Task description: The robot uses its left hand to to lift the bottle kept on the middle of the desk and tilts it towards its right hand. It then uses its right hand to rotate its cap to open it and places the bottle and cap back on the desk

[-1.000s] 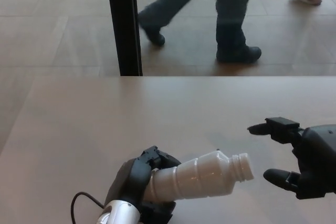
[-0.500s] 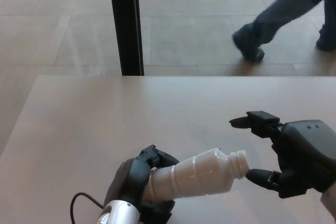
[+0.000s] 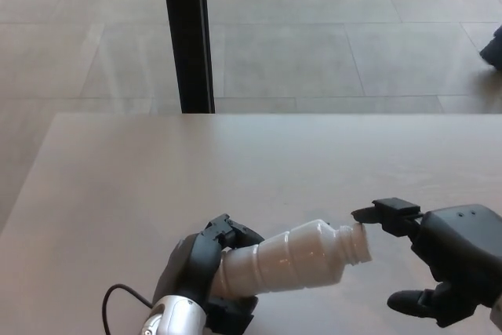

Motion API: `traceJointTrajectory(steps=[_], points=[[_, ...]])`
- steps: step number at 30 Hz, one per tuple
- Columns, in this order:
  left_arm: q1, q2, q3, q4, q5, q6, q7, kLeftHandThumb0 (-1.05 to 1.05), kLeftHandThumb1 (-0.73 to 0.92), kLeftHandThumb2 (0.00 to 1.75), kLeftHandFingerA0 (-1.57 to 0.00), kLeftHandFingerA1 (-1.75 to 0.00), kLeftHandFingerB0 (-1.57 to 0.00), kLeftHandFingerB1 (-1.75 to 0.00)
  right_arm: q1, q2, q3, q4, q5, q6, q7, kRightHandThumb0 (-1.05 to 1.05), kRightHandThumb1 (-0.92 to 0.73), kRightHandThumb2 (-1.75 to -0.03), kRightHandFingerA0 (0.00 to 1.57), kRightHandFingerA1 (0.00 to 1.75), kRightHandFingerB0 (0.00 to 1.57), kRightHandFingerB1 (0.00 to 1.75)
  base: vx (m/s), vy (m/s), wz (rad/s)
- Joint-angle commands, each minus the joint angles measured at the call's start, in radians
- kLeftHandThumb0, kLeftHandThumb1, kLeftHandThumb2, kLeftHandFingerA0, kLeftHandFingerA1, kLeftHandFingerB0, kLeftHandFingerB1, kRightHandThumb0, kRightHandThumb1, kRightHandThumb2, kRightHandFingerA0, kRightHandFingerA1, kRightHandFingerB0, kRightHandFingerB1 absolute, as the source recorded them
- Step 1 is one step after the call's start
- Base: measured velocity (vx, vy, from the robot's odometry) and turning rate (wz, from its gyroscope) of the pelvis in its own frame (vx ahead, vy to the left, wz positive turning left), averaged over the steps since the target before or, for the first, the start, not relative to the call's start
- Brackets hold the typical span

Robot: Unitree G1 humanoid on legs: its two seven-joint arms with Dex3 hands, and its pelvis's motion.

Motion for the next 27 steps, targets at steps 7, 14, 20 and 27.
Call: traceJointTrajectory(steps=[7, 14, 20, 27], points=[[0.015, 0.011, -0.011, 0.01, 0.0, 0.019, 0.009, 0.14, 0.81, 1.14, -0.76, -1.75, -0.54, -1.49, -0.015, 0.039, 0.008, 0.021, 0.034, -0.022, -0.045, -0.55, -0.59, -0.58, 0.98, 1.33, 0.42, 0.44, 0.0, 0.0, 0.0], [0.02, 0.009, -0.024, 0.011, 0.0, 0.02, 0.015, 0.14, 0.86, 1.12, -0.94, -1.75, -0.61, -1.33, -0.024, 0.067, 0.018, 0.037, 0.042, -0.038, -0.075, -0.52, -0.58, -0.59, 1.01, 1.36, 0.45, 0.45, 0.0, 0.0, 0.0], [0.018, 0.0, -0.015, 0.016, -0.013, 0.008, 0.027, 0.12, 0.9, 1.07, -0.93, -1.75, -0.6, -1.33, -0.016, 0.057, 0.022, 0.067, 0.03, -0.055, -0.109, -0.44, -0.58, -0.58, 1.03, 1.26, 0.46, 0.45, 0.0, 0.0, 0.0], [0.008, 0.008, -0.018, 0.01, -0.006, 0.031, 0.017, 0.12, 0.83, 1.1, -0.72, -1.75, -0.5, -1.46, -0.011, 0.037, 0.017, 0.159, 0.026, -0.118, -0.199, -0.34, -0.69, -0.6, 0.94, 1.48, 0.53, 0.5, 0.0, 0.0, 0.0]])
